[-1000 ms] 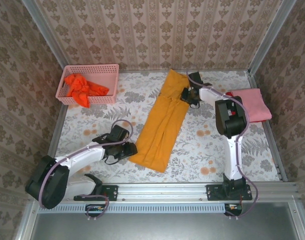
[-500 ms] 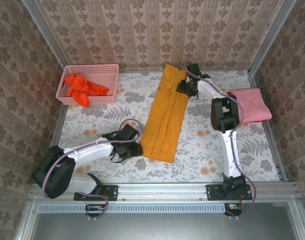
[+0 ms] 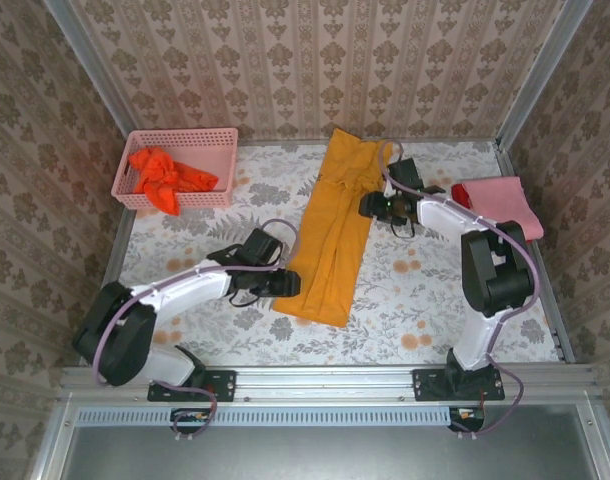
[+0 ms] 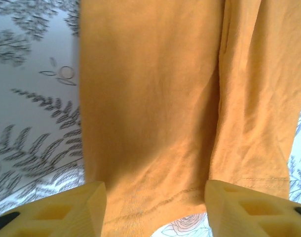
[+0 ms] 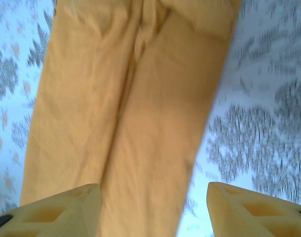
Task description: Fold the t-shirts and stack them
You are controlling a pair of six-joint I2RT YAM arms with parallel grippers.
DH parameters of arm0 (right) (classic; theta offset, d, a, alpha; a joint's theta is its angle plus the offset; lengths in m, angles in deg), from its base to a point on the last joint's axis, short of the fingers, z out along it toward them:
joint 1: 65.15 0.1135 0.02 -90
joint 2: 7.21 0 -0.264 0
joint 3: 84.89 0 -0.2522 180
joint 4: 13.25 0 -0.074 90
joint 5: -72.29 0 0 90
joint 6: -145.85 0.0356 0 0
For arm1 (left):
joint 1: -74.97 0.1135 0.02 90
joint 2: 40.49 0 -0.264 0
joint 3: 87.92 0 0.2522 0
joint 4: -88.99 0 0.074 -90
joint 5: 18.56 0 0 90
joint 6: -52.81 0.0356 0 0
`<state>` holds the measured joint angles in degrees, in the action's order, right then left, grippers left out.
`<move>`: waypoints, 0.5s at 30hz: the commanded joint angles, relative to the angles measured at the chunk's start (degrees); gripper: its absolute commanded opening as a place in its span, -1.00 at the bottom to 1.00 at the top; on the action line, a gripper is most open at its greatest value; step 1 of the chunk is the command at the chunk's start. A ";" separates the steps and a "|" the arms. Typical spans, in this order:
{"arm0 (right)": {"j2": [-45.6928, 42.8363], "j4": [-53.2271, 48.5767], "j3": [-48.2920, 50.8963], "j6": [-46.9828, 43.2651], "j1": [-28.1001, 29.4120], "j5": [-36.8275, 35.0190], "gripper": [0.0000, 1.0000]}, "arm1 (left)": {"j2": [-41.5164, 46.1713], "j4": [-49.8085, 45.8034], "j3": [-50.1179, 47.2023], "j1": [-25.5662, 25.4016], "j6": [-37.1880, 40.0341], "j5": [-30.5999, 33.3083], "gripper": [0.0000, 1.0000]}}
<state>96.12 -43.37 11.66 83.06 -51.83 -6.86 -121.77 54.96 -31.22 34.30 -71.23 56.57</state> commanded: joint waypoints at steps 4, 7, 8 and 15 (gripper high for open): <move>-7.33 0.71 6.93 -0.59 0.30 -4.45 0.18 | -3.82 -3.30 2.01 -0.29 2.80 -3.35 -0.56; -9.32 -1.42 6.76 -2.26 0.30 -5.62 0.18 | -4.20 -3.62 1.89 -1.19 1.81 -3.41 -0.68; -9.95 -1.72 6.83 -2.55 0.24 -5.74 0.18 | -4.32 -3.63 1.76 -1.49 1.26 -3.33 -0.69; -16.45 -0.06 9.22 -4.50 0.27 -6.47 0.18 | -7.94 1.73 -0.15 -5.05 -4.52 -5.59 -0.69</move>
<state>83.31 -43.79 19.02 80.72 -51.42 -11.51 -127.36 54.37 -30.52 30.61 -72.15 53.46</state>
